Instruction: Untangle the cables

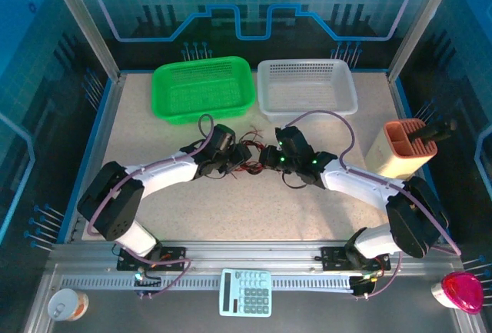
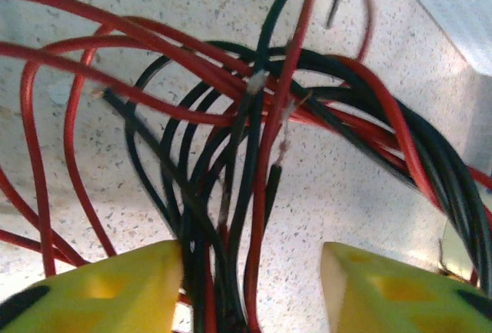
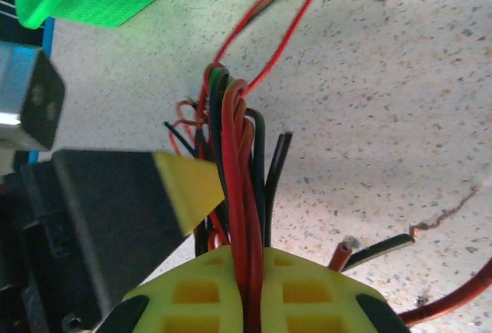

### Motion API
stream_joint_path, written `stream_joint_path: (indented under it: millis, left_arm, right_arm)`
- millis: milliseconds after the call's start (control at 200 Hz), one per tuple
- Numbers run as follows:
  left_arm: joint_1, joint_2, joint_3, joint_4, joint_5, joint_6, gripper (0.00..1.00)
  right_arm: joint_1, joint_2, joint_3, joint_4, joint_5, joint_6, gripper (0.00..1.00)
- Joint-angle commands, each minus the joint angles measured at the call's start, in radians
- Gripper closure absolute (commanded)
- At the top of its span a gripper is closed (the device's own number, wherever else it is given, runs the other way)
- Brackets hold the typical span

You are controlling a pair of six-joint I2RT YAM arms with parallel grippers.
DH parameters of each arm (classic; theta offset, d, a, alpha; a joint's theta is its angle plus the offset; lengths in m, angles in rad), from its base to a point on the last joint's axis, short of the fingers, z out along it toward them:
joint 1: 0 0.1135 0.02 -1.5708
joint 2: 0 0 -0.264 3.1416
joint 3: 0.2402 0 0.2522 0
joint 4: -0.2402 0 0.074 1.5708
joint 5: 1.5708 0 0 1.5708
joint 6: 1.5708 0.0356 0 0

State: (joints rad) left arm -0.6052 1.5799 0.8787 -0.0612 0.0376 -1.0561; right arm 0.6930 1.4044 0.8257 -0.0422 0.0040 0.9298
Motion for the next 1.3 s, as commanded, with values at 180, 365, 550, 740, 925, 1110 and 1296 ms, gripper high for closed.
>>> stream_joint_path:
  millis: [180,365,550,740,925,1110,1296]
  left_arm:
    - [-0.011,0.077,0.037,0.066,0.056,-0.007,0.85]
    - [-0.009,0.005,0.021,0.032,0.05,0.014,1.0]
    - [0.051,-0.145,-0.053,0.058,0.111,-0.011,1.0]
    - [0.111,-0.263,-0.119,0.068,0.149,-0.033,1.0]
    - [0.111,-0.245,-0.142,0.137,0.222,-0.024,1.0]
    - [0.11,-0.196,-0.172,0.172,0.231,-0.032,1.0]
    - [0.11,-0.155,-0.18,0.173,0.214,-0.031,0.75]
  right_arm:
    - [-0.001,-0.034,-0.004,0.049,-0.033,0.026,1.0]
    - [-0.041,-0.025,-0.018,-0.003,0.032,-0.032,1.0]
    - [-0.138,0.068,-0.048,-0.029,0.088,-0.108,1.0]
    - [-0.206,0.161,-0.078,0.037,0.006,-0.105,1.0]
    - [-0.18,0.171,-0.029,0.03,-0.025,-0.129,0.94]
    - [-0.18,0.128,0.012,-0.025,-0.032,-0.159,0.4]
    - [-0.19,0.009,0.047,-0.114,-0.007,-0.197,0.22]
